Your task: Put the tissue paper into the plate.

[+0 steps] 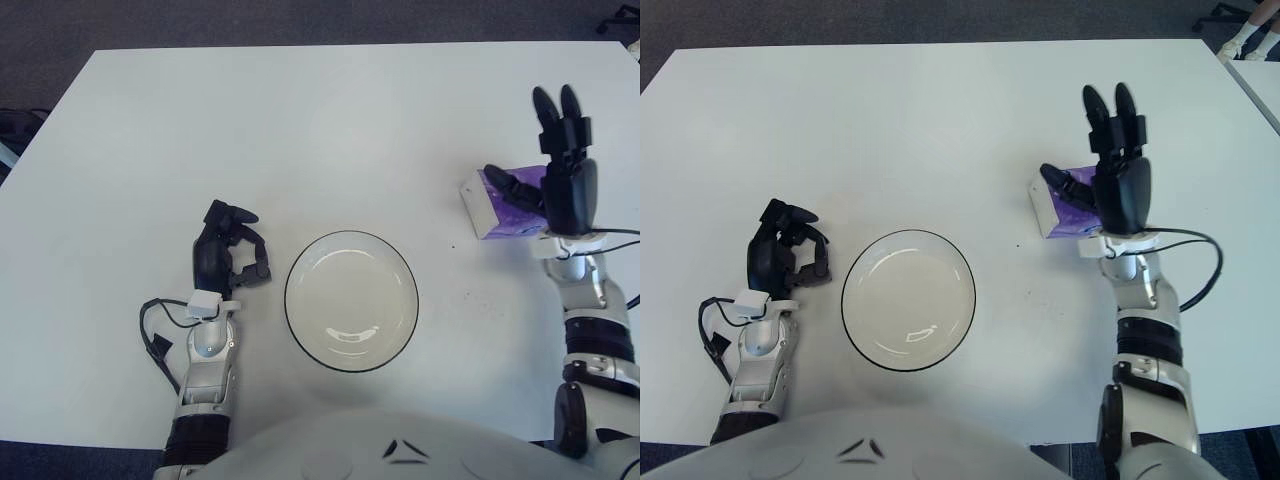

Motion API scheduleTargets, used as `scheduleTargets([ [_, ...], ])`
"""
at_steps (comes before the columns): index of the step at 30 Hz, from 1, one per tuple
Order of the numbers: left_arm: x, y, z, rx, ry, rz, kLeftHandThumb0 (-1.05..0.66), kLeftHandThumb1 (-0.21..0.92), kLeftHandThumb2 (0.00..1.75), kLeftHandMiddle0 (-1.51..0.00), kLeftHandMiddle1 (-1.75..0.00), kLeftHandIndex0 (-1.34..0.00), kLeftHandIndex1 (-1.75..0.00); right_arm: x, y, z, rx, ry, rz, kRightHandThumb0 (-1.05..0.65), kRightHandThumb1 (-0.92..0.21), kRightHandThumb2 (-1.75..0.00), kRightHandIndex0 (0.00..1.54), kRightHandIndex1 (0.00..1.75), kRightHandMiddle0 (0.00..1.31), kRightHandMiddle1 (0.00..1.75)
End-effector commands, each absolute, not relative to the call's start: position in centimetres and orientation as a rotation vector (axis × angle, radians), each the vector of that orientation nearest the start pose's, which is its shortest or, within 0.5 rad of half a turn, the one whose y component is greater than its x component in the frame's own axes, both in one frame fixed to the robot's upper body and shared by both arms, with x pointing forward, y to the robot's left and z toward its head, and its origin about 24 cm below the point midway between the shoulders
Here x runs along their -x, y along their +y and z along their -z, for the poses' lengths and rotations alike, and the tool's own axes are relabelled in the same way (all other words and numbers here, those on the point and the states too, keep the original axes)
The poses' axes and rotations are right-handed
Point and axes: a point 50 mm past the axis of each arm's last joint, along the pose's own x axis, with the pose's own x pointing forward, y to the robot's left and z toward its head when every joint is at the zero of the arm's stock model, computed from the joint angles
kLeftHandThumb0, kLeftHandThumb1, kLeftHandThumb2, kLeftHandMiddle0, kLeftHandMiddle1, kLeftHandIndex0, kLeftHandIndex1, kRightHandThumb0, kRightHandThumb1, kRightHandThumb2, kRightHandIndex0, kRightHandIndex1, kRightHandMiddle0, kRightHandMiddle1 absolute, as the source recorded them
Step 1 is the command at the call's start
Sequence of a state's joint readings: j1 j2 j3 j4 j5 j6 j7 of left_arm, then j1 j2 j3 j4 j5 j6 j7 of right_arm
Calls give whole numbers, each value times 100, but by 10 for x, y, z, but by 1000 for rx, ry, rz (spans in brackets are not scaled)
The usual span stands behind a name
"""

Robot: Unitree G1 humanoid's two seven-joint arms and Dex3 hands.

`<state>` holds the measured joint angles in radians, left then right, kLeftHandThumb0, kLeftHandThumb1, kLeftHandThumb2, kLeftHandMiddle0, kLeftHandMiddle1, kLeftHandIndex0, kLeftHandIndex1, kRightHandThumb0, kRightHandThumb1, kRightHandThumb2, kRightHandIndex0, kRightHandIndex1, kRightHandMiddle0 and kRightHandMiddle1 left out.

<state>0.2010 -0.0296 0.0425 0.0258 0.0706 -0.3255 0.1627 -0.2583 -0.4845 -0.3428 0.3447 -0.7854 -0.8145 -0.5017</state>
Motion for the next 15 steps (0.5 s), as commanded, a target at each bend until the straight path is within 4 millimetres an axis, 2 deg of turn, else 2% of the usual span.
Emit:
scheduleTargets([
  [1, -188, 172, 13, -57, 88, -267, -1, 13, 155, -76, -175, -51, -175, -257, -275, -139, 1170, -763, 314, -105, -92, -43, 0, 0, 0, 0],
  [6, -188, 172, 12, -50, 100, -272, -1, 19, 148, -71, -174, -47, -175, -255, -272, -145, 1196, -762, 271, -105, -92, -40, 0, 0, 0, 0],
  [13, -188, 172, 12, -58, 96, -269, -1, 20, 147, -70, -174, -46, -175, -252, -275, -150, 1245, -714, 230, -105, -90, -37, 0, 0, 0, 0],
  [15, -188, 172, 12, -58, 96, -268, -1, 20, 147, -70, -174, -46, -175, -257, -278, -159, 1294, -681, 211, -105, -89, -36, 0, 0, 0, 0],
])
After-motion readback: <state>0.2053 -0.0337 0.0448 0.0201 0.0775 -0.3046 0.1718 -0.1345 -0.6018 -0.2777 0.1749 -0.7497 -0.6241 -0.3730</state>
